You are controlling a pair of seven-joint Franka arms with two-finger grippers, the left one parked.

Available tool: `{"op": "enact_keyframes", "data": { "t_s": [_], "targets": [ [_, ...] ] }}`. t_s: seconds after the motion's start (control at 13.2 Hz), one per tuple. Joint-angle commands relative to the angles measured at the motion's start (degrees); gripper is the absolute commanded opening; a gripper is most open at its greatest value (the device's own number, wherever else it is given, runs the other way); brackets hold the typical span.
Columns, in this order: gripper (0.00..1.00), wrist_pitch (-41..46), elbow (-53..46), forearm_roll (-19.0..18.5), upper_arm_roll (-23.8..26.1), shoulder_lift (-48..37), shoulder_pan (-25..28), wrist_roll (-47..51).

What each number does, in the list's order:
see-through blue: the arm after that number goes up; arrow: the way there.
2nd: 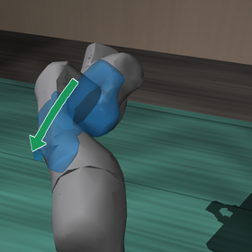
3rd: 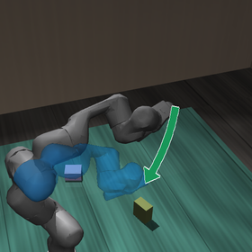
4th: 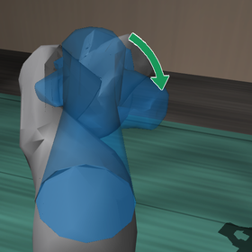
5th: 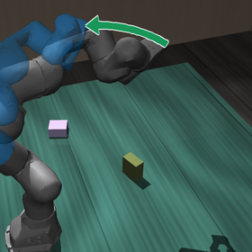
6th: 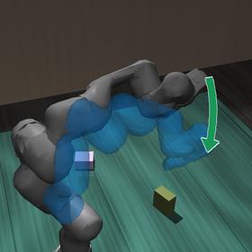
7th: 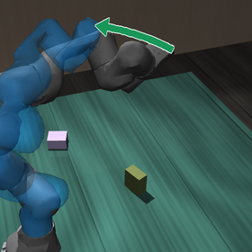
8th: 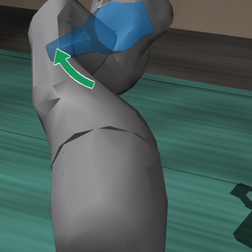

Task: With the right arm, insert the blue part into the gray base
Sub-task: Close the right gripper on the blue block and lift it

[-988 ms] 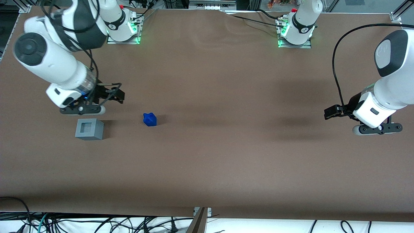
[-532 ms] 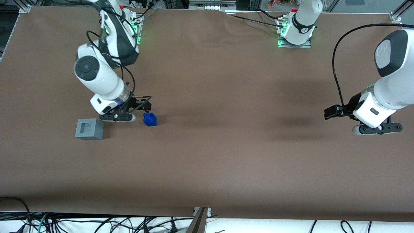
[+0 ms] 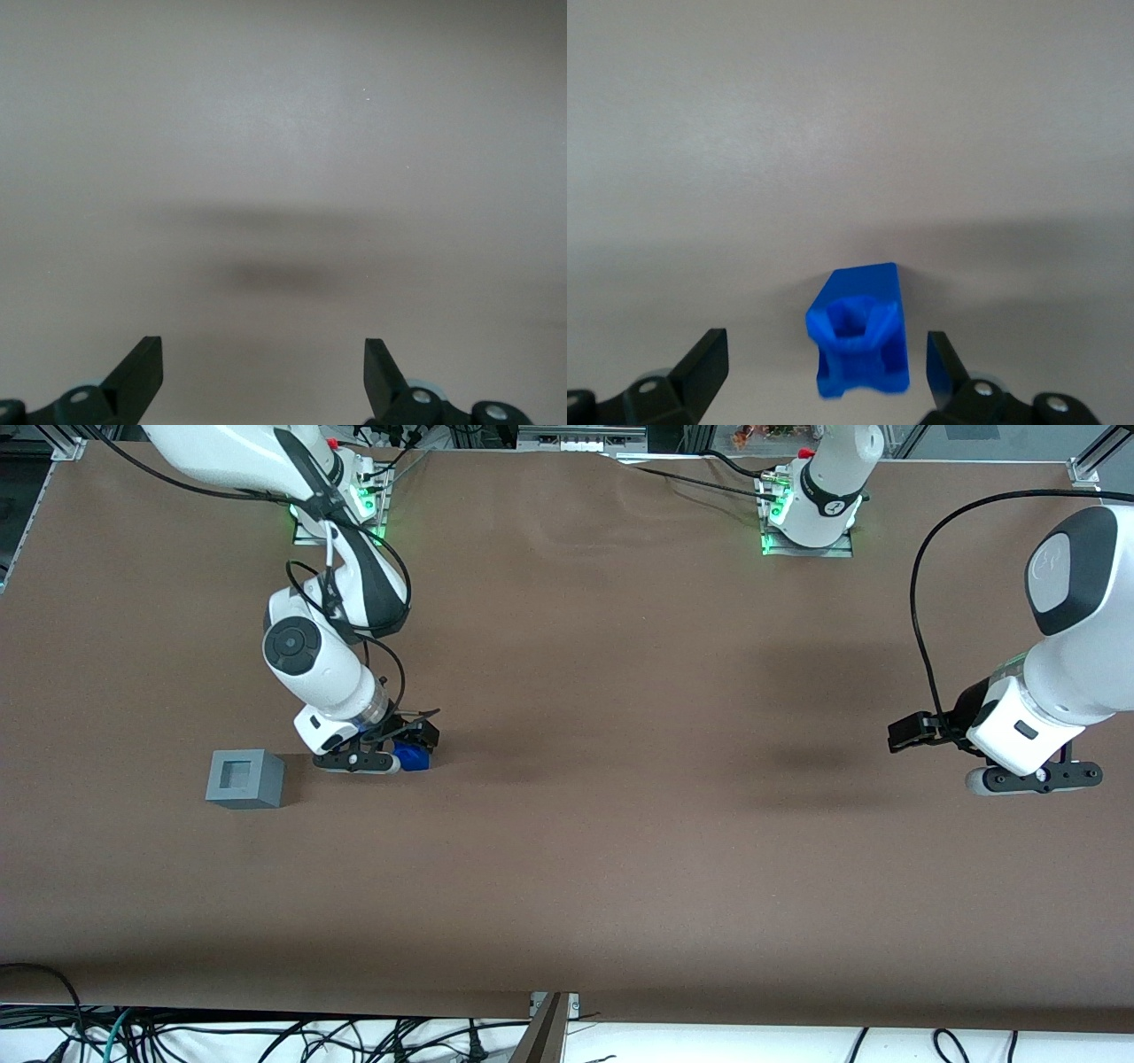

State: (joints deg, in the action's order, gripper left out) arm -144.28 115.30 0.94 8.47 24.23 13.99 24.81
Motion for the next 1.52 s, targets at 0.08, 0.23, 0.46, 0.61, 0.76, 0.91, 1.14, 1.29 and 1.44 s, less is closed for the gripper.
{"op": "enact_keyframes", "data": {
  "t_s": [0.08, 0.23, 0.46, 0.61, 0.76, 0.91, 1.14, 1.29, 1.44],
  "targets": [
    [0.99, -2.6, -0.2, -2.7, -0.3, 2.0, 1.0, 1.3],
    [0.97, -2.8, -0.2, -3.5, -0.4, 2.2, 0.7, 1.2],
    [0.76, -2.8, 0.0, -3.5, -0.4, 2.6, 0.7, 1.4],
    [0.67, -2.8, 0.4, -3.6, -0.6, 2.7, 0.5, 1.5],
    [0.63, -2.8, 0.5, -3.5, -0.7, 2.7, 0.4, 1.6],
    [0.49, -2.8, 0.5, -3.6, -0.8, 2.9, 0.3, 1.6],
    [0.29, -0.7, 0.2, -3.6, -0.8, 1.8, 0.2, 0.6],
    [0.29, 6.3, -1.6, -3.5, -0.8, -1.4, 0.2, 0.2],
    [0.29, 12.9, -3.2, -3.6, -3.0, -4.7, 0.1, -3.1]
  ]
}}
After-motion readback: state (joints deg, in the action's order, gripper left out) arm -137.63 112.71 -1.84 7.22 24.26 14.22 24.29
